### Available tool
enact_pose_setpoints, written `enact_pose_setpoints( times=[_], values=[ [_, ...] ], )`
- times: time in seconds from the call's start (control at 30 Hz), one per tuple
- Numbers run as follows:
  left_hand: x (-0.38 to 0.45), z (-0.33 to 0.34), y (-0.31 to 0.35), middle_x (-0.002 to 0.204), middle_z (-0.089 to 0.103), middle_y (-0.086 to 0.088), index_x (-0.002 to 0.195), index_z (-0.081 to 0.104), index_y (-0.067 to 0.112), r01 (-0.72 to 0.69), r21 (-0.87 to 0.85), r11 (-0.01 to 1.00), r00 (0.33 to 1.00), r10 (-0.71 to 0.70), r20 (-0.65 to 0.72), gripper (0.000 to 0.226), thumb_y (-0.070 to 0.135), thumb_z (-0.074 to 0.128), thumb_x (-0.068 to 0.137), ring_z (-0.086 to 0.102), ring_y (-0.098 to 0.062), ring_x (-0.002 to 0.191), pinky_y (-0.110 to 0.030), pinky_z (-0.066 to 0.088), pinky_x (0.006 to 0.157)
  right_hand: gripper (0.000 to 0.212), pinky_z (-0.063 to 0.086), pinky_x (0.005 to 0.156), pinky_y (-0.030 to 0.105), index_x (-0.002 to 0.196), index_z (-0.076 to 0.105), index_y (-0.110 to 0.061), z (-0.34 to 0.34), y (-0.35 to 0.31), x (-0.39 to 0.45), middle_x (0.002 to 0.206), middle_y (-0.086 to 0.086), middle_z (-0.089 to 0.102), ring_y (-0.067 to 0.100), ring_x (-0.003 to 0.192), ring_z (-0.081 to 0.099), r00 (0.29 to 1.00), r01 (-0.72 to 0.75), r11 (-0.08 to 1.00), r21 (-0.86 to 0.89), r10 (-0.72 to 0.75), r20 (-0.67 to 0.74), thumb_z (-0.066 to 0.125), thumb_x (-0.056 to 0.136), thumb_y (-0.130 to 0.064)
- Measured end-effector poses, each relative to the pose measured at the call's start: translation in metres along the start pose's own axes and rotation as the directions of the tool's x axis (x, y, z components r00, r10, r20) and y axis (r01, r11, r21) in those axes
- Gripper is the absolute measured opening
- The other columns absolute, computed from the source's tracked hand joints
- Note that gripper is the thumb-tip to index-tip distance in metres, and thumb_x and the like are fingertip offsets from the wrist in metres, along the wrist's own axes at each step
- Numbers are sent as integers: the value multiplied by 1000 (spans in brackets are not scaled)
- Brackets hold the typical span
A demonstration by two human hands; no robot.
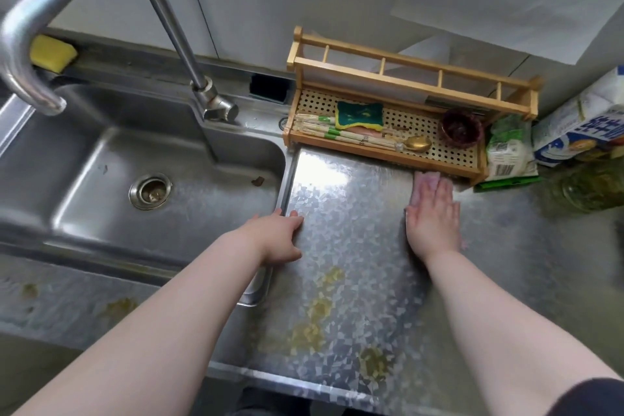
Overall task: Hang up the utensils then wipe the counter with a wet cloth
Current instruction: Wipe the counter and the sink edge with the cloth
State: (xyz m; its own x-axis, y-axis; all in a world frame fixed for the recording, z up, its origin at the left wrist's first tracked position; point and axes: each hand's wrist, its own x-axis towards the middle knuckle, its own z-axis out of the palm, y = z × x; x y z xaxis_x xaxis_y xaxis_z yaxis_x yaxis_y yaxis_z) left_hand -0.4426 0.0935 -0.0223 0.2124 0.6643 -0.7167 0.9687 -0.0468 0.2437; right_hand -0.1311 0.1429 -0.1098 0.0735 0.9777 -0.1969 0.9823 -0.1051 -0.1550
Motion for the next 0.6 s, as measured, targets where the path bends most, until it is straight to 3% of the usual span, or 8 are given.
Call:
enact_pose_setpoints(
  times=[0.13,0.23,0.37,0.53,0.6],
  values=[
    [0,6,-5,167,10,7,159,13,28,-2,-25,1000,1000,2,-3,78,35,54,93,8,-21,154,-49,14,121,64,4,126,48,158,20,-12,5,-33,25,166,17,15,34,155,7,1000,-12,999,33,12,-11,34,100,-34],
    [1,9,-10,166,7,11,159,9,31,-6,-58,998,1000,5,-8,80,37,54,94,5,-20,154,-51,10,122,67,5,127,47,161,11,-18,5,-73,16,167,14,14,32,155,7,992,126,992,21,-126,-5,32,100,-37],
    [2,10,-13,166,9,12,158,9,34,-13,-71,997,1000,12,-14,79,37,54,94,4,-20,154,-52,9,122,69,2,127,45,162,2,-24,15,-143,0,170,8,4,25,156,-1,913,402,916,13,-402,76,29,102,-44],
    [4,16,-11,166,17,5,159,9,32,18,-66,998,1000,-20,-23,81,37,55,92,4,-21,154,-52,10,122,68,2,125,46,162,8,-23,26,-187,23,169,11,11,29,155,6,869,487,872,-41,-479,121,31,102,-43],
    [1,18,-10,160,33,-2,157,19,29,12,-92,996,994,-22,-110,74,34,54,91,13,-20,153,-47,18,120,68,0,125,47,162,7,-21,25,-186,20,169,11,8,29,156,2,852,514,856,-60,-502,148,30,102,-43]
  ],
)
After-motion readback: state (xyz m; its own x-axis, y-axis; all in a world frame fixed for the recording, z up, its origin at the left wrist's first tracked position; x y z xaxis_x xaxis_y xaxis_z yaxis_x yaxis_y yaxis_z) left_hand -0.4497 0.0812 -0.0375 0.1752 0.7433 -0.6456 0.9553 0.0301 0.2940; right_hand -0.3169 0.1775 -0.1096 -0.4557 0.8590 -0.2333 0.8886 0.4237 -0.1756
